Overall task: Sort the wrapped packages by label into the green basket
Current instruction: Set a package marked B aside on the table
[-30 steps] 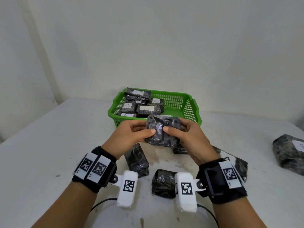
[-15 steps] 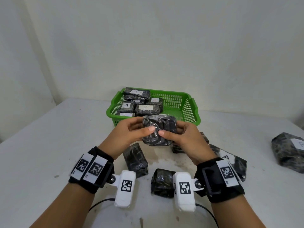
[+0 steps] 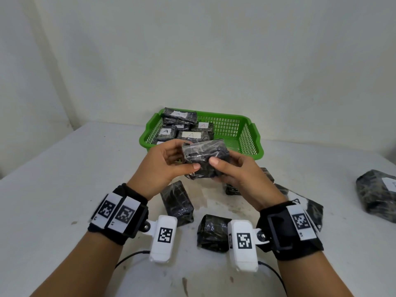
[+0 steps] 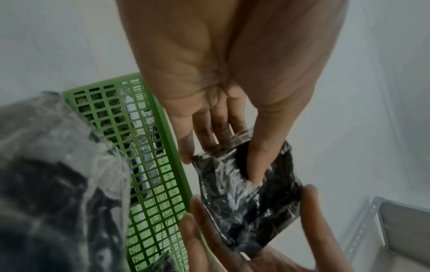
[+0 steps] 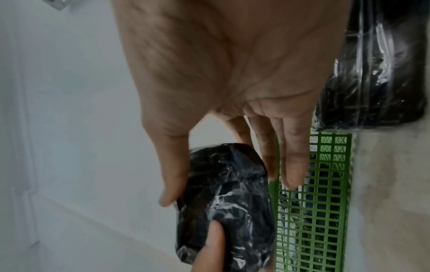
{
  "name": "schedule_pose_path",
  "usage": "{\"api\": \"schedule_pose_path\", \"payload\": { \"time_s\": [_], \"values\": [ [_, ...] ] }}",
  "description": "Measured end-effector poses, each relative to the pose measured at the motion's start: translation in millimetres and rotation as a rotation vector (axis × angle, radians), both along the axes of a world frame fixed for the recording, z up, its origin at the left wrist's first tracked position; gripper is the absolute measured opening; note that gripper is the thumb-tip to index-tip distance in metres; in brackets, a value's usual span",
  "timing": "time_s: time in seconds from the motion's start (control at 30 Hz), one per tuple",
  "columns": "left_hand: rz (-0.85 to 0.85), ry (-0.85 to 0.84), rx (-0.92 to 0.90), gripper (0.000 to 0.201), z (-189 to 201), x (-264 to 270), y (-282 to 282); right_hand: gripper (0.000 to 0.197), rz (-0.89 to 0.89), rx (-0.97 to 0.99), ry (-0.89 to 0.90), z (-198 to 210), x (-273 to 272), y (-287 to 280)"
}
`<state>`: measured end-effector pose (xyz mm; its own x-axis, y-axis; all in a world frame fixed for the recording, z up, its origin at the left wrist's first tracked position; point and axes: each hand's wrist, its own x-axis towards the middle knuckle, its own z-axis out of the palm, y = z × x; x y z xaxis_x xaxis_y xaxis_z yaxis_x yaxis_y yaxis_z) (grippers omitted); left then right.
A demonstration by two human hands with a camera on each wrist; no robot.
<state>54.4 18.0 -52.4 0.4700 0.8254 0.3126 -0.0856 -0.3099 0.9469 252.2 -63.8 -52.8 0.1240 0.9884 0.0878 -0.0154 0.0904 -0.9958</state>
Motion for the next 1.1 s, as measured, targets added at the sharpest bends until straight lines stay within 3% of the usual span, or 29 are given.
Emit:
{"api": "schedule_pose_path", "payload": {
  "time_s": [0.1,0.23,0.3,0.37,0.43,0.57,0.93,1.1],
  "values": [
    [-0.013,-0.003,0.072,0.047,-1.8,-0.3,0.7,0.06,0.074,-0.085,0.113,2.8,-0.8,-1.4],
    [-0.082,0.069,0.103,0.06,-1.3,-2.2,-0.8,0.047,0.007,-0.023,0.114,1.5,2.0,0.7],
    [-0.154,0.113,0.009,0.081,-2.4,-2.2,-0.6,0.047,-0.034,0.013,0.11,-2.0,5.0,3.4],
    [-0.199,0.063,-0.143,0.089,-2.6,0.2,-1.4,0.06,-0.062,0.028,0.122,-4.7,7.2,5.8],
    [-0.175,0.006,-0.228,0.083,-2.2,1.9,-1.7,0.07,-0.048,0.016,0.144,-4.4,7.2,6.0],
    [-0.149,0.038,-0.161,0.069,-1.0,0.4,-1.9,0.059,-0.003,0.009,0.091,-1.3,2.0,1.2],
    [-0.201,-0.015,-0.228,0.076,-1.7,-3.2,0.1,0.064,0.005,0.055,-0.021,2.7,4.3,-1.6],
    [-0.172,0.009,-0.145,0.073,0.3,-5.5,1.3,0.067,0.036,0.077,0.0,1.4,3.6,-1.3]
  ]
}}
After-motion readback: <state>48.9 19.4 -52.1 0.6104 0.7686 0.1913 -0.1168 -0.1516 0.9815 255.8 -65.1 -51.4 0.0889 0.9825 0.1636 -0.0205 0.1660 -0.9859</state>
